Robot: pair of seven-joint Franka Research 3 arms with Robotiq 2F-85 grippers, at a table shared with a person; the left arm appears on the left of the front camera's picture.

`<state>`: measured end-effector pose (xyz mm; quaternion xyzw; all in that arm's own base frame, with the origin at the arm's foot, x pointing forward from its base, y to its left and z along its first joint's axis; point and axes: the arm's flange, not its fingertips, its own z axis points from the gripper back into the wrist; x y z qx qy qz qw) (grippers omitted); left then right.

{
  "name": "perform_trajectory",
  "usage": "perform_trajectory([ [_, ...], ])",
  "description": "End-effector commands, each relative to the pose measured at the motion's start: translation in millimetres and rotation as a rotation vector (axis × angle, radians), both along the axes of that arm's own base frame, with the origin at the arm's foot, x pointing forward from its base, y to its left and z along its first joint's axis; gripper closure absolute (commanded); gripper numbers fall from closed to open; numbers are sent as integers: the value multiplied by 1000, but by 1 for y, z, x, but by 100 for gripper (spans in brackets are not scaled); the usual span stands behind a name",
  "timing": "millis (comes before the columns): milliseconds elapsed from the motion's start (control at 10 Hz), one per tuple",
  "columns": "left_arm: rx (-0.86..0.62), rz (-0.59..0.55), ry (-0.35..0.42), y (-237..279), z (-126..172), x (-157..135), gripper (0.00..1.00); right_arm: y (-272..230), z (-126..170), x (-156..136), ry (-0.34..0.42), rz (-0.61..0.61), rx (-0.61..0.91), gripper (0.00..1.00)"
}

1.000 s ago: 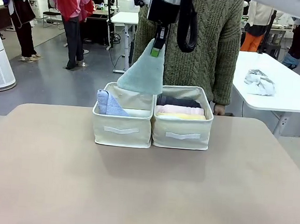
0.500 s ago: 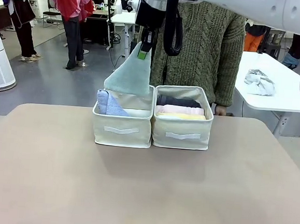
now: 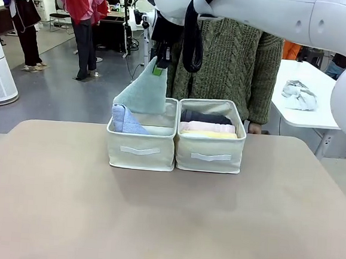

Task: Sort the towels based on their folding style.
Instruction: Pick up another triangle-folded towel from the table and place it in the left Fabric basket.

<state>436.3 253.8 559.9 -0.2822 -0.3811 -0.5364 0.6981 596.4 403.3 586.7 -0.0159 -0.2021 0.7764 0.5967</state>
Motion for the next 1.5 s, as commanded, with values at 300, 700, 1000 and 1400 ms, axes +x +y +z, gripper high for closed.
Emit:
perform_trajectory([
  [300,-12,-3,-12,0,1,-1,0,-23,-2,-6,-3,5,14,81],
  [700,-12,-3,-12,0,1,-1,0,-38,2,-14,9,5,45,81],
  [1000,-12,-3,-12,0,1,-1,0,-36,-11,-11,53,23,38,81],
  [1400,-12,-3,-12,0,1,-1,0,-32,-40,-7,117,42,23,81],
])
